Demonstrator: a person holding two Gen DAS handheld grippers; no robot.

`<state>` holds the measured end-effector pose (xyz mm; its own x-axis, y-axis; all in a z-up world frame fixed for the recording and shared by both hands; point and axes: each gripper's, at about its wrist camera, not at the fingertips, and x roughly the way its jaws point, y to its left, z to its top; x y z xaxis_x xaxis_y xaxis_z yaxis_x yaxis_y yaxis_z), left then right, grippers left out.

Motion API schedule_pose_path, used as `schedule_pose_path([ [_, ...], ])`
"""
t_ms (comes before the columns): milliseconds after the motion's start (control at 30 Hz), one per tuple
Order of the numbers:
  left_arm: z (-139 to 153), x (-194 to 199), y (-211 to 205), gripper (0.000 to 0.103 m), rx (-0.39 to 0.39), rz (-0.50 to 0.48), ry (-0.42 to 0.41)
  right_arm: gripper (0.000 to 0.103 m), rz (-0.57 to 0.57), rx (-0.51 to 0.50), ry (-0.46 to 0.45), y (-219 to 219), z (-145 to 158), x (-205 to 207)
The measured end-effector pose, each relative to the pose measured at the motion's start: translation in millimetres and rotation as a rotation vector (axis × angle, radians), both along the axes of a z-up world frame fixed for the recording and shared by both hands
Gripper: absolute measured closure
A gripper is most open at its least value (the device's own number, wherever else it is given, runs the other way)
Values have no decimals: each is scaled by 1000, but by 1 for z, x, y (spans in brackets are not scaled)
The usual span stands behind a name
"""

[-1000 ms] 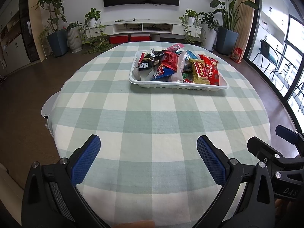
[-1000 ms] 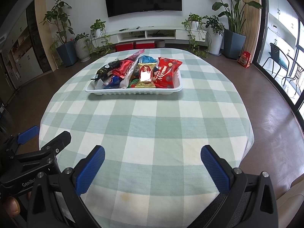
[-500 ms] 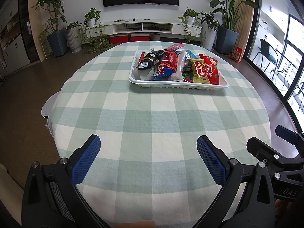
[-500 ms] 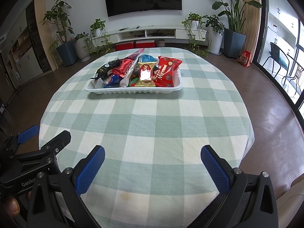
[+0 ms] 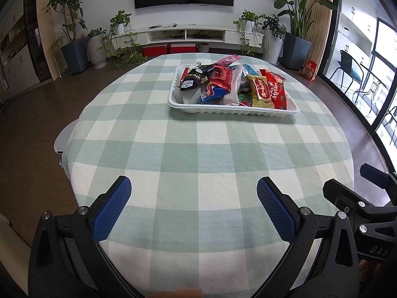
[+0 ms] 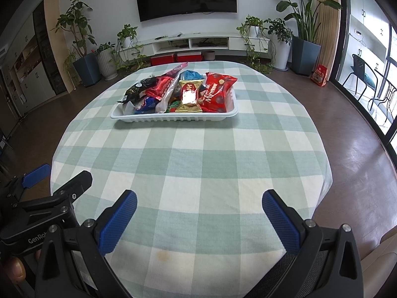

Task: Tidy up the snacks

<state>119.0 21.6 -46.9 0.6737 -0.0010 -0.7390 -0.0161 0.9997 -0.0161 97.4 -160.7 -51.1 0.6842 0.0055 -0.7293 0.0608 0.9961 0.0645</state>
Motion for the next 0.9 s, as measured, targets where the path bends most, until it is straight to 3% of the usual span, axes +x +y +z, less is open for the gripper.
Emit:
schedule_pose_path([
  [900,-5,-4,-5,0,19,-15,-4,0,-6,4,6,-4,-2,-1],
])
